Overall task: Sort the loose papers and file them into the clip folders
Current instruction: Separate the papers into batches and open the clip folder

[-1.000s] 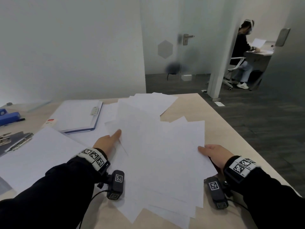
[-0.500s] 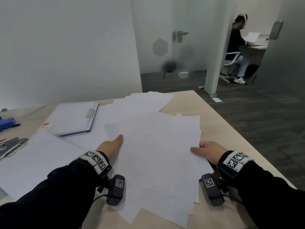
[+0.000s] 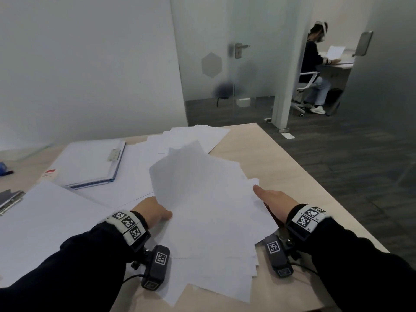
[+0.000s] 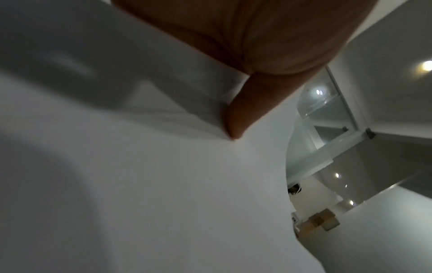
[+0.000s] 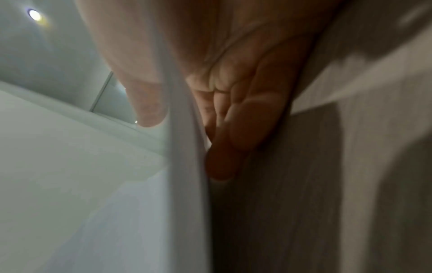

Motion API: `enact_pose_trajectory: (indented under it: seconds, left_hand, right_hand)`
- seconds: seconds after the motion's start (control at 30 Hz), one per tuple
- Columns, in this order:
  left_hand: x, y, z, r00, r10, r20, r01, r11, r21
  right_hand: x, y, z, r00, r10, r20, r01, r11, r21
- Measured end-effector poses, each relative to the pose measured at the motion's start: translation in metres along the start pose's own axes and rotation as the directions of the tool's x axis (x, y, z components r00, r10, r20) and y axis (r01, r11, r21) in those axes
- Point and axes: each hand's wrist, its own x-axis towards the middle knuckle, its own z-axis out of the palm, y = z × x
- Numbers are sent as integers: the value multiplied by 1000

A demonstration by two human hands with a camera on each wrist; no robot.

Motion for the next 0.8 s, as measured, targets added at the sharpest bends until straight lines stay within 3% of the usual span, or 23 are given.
enact_pose_trajectory:
  seconds: [0.07,0.17,0.23,0.43,0.6,0.7,0.8]
  left_hand:
    - [3,-7,-8,997,-35,-71,27,994,-109]
    - [-4,-17,-7,997,-71,14,72,959,-275]
    - [-10,-17,1,996,-15,86,37,965,-259]
    - [-8,-7,13,995,35,92,-21,989,-149]
    - [-20,-7,11,992,72,-101,-95,963,-252]
    - [-32,-6,-1,973,108,-204,-184,898,-399]
    - [-40,-4,-13,963,116,-242,-233,809,-539]
  right_hand:
    - [0,0,2,1000,-25,-3,25,996,85]
    - [0,1,5,997,-71,12,68,987,147]
    - [-2,-1,5,997,-63,42,57,991,117]
    - [-10,-2,6,999,-45,-18,45,998,35]
    - [-16,-7,2,991,-23,-134,34,996,82]
    - [-23,-12,-5,977,-31,-211,58,991,123]
    - [-33,-19,-14,976,-77,-203,105,985,135]
